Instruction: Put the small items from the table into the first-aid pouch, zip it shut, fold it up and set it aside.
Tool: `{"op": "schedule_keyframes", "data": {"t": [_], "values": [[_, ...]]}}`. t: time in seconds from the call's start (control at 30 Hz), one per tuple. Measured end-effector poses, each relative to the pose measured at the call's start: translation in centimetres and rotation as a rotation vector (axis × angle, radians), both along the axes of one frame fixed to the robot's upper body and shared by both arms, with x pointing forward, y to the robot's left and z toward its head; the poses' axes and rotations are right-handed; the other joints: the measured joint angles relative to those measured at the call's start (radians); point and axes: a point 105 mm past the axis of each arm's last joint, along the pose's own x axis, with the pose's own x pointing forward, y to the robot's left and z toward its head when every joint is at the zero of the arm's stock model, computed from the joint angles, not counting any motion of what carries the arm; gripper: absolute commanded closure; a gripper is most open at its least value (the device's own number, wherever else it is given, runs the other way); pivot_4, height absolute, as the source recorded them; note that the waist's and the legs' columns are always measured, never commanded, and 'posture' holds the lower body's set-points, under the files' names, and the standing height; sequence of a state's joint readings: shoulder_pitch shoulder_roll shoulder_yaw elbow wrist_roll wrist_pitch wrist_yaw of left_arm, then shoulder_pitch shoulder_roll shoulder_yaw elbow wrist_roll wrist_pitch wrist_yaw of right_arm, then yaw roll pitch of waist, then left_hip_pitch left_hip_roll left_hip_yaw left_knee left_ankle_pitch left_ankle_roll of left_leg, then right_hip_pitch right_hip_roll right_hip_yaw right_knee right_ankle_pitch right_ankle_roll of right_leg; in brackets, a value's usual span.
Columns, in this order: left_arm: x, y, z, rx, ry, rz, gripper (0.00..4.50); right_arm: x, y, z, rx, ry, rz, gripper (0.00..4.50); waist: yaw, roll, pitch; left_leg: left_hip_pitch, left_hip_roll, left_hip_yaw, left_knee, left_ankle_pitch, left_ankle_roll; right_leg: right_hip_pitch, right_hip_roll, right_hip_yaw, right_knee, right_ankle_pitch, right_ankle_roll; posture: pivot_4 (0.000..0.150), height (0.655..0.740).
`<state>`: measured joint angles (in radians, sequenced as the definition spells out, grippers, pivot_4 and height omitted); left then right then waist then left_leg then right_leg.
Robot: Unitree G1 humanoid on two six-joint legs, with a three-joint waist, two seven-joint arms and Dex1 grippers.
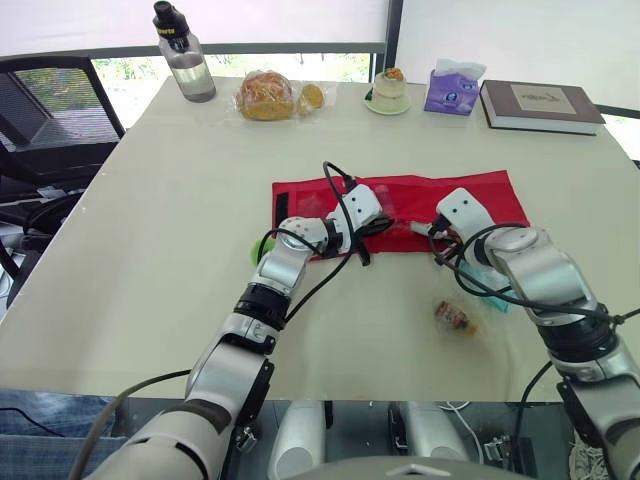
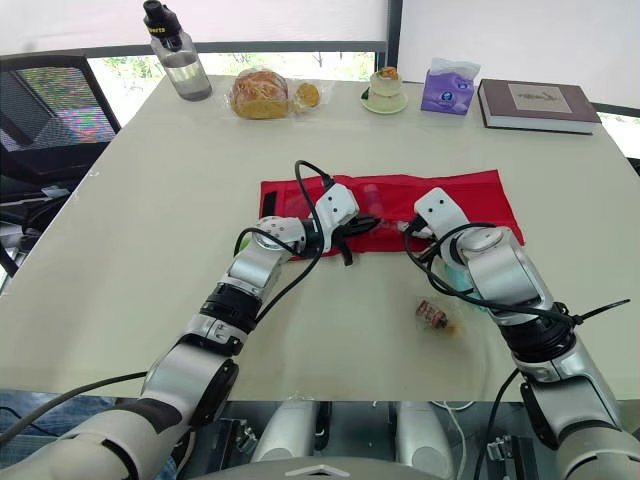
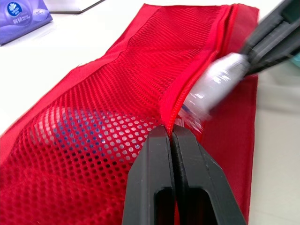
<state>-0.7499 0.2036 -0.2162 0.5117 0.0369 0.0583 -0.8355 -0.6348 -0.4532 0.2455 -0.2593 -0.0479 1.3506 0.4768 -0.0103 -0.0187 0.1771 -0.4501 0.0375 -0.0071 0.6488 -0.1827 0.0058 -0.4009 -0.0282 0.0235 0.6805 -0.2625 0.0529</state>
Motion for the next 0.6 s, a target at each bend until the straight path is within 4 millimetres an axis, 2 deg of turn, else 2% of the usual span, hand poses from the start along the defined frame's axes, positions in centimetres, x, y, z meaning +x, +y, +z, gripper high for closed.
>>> {"op": "schedule_keyframes", "data": {"t": [0.1, 0.3, 0.6], "values": [[-0.3, 0.1, -0.3, 0.006, 0.006, -0.007, 4.5, 0.2, 0.4, 0.2, 0.048, 0.006, -0.036, 4.47, -0.002, 0.0, 0.0, 0.0, 0.0, 0.0, -0.001, 0.0, 0.0, 0.0, 0.0, 0.0, 0.0, 0.0, 0.0, 0.15, 0.74], [-0.5, -0.3, -0.2, 0.008, 0.008, -0.023, 4.5, 0.6, 3.8, 0.4, 0.141, 0.018, -0.029, 4.47, -0.002, 0.0, 0.0, 0.0, 0.0, 0.0, -0.001, 0.0, 0.0, 0.0, 0.0, 0.0, 0.0, 0.0, 0.0, 0.15, 0.74], [-0.5, -0.4, -0.2, 0.008, 0.008, -0.027, 4.5, 1.1, 6.4, 0.2, 0.19, 0.018, -0.032, 4.47, -0.004, 0.001, 0.0, 0.0, 0.0, 0.0, -0.002, 0.0, 0.0, -0.001, 0.001, 0.0, 0.0, 0.0, 0.0, 0.15, 0.74]]}}
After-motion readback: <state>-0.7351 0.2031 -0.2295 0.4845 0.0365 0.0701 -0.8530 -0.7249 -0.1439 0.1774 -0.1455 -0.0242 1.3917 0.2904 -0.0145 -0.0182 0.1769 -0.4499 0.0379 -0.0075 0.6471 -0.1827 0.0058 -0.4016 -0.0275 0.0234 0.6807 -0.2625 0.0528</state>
